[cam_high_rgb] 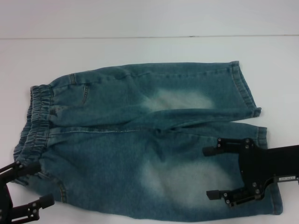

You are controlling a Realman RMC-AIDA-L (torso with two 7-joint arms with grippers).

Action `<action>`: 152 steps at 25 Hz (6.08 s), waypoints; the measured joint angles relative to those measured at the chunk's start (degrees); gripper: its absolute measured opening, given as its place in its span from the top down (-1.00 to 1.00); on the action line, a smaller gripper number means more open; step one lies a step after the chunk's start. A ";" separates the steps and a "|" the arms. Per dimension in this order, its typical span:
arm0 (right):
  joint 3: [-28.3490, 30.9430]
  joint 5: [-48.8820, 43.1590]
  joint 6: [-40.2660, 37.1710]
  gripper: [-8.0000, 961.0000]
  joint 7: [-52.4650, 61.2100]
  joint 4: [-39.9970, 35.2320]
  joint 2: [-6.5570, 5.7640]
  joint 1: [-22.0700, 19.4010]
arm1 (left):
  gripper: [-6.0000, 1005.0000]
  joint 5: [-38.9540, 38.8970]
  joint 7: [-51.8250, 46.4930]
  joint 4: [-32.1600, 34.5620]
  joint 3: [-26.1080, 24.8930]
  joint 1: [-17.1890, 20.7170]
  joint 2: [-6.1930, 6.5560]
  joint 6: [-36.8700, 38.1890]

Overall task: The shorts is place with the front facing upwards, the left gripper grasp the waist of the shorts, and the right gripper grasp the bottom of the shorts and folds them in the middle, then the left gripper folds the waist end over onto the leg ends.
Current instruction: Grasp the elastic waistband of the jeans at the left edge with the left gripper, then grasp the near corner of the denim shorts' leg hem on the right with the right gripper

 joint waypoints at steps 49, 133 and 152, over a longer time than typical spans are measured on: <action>-0.83 0.25 2.19 -0.97 -0.34 0.27 0.04 0.18 | -0.69 15.14 -37.48 32.79 11.35 -4.52 -6.32 -14.13; -15.66 -33.61 -9.28 -0.88 49.94 -26.56 -0.08 3.28 | 0.87 16.09 -42.98 27.20 19.01 -6.89 -6.34 -24.24; -15.73 -35.61 -6.63 -0.71 52.71 -24.58 -0.05 3.48 | 0.86 16.08 -42.95 27.06 19.00 -6.95 -6.34 -24.37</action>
